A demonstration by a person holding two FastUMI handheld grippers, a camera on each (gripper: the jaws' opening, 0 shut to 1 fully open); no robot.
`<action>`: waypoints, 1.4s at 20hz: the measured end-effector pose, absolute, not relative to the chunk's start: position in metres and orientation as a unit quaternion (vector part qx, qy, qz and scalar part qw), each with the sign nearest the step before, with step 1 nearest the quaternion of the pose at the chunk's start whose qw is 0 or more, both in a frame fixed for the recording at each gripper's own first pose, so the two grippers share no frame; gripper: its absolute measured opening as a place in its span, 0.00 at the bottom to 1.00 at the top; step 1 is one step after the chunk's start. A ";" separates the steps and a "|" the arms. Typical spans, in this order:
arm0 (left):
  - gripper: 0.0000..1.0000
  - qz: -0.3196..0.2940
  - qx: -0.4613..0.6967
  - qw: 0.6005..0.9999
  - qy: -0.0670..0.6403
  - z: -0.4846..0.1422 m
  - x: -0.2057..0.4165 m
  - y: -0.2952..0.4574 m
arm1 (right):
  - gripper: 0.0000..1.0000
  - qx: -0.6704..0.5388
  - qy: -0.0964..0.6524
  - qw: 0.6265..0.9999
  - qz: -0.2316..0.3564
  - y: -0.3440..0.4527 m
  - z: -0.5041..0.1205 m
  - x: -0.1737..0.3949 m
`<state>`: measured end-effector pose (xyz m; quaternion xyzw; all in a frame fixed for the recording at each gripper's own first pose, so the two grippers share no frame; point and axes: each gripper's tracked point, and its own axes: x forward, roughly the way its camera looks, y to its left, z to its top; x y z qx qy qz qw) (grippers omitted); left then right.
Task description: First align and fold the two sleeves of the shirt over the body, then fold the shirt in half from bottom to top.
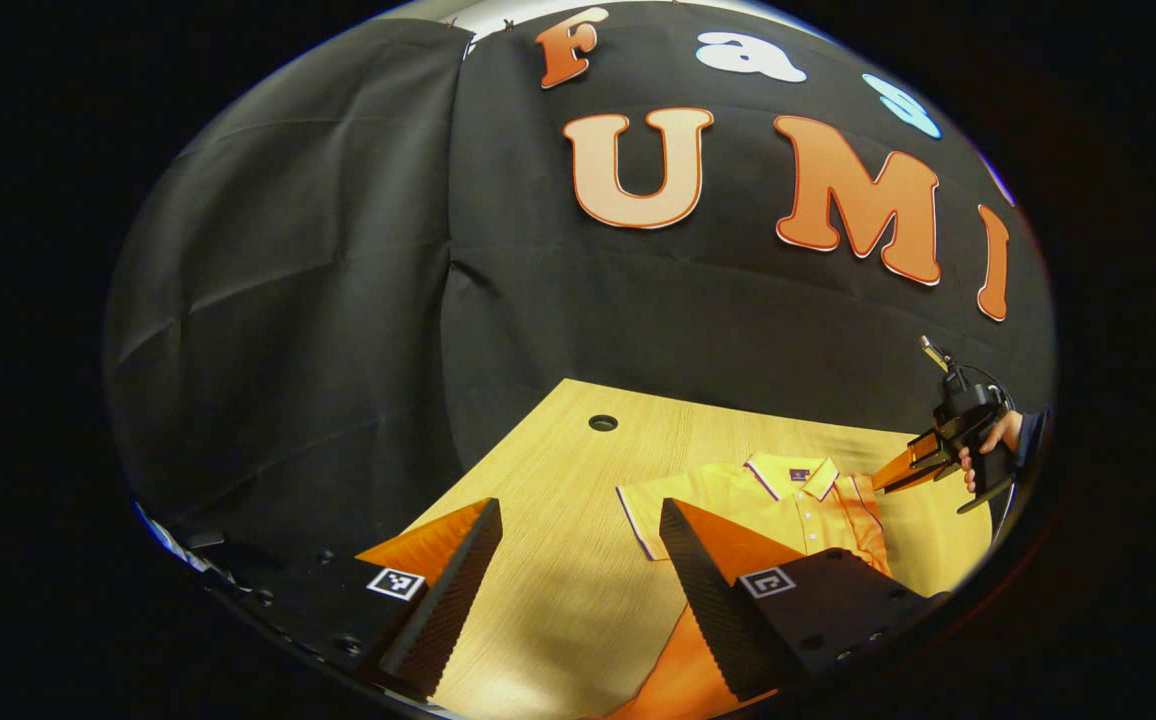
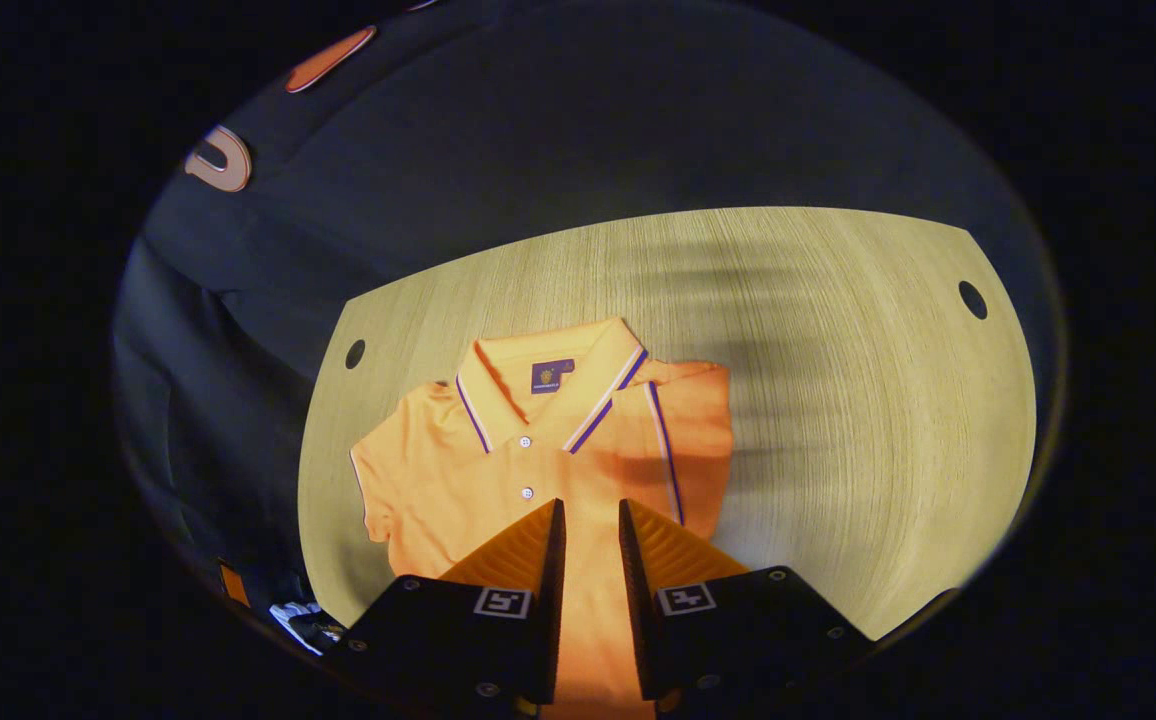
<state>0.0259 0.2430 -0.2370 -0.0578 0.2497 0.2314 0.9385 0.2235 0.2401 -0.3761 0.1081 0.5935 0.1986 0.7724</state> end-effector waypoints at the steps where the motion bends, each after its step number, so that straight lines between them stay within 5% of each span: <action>1: 0.98 0.220 -0.061 0.940 0.255 -0.242 0.036 0.244 | 0.37 0.104 0.591 0.775 0.197 0.238 -0.373 0.223; 2: 0.98 0.209 -0.068 0.939 0.263 -0.247 0.045 0.245 | 0.39 0.099 0.587 0.780 0.195 0.235 -0.370 0.222; 3: 0.99 0.200 -0.078 0.936 0.280 -0.257 0.054 0.247 | 0.56 0.092 0.583 0.784 0.194 0.232 -0.366 0.221; 4: 0.99 0.190 -0.089 0.931 0.298 -0.272 0.063 0.249 | 0.49 0.088 0.577 0.790 0.190 0.229 -0.362 0.219; 5: 0.99 0.178 -0.103 0.926 0.318 -0.286 0.071 0.252 | 0.67 0.089 0.567 0.797 0.188 0.227 -0.355 0.218; 6: 0.99 0.171 -0.118 0.919 0.336 -0.301 0.080 0.257 | 0.51 0.094 0.559 0.803 0.185 0.225 -0.348 0.216; 7: 0.99 0.160 -0.128 0.911 0.357 -0.313 0.087 0.260 | 0.66 0.100 0.550 0.809 0.181 0.223 -0.340 0.213; 11: 0.98 0.133 -0.151 0.880 0.430 -0.348 0.114 0.262 | 0.78 0.111 0.521 0.832 0.155 0.203 -0.315 0.198; 12: 0.98 0.129 -0.153 0.874 0.442 -0.355 0.120 0.263 | 0.72 0.114 0.514 0.837 0.150 0.198 -0.309 0.194; 13: 1.00 0.124 -0.156 0.869 0.452 -0.363 0.127 0.262 | 0.82 0.116 0.508 0.841 0.146 0.194 -0.304 0.191; 15: 0.98 0.112 -0.164 0.857 0.475 -0.375 0.139 0.259 | 0.87 0.112 0.496 0.851 0.132 0.183 -0.295 0.181; 28: 0.95 0.134 -0.150 0.758 0.621 -0.467 0.172 0.252 | 0.96 0.072 0.357 0.928 0.073 0.106 -0.211 0.141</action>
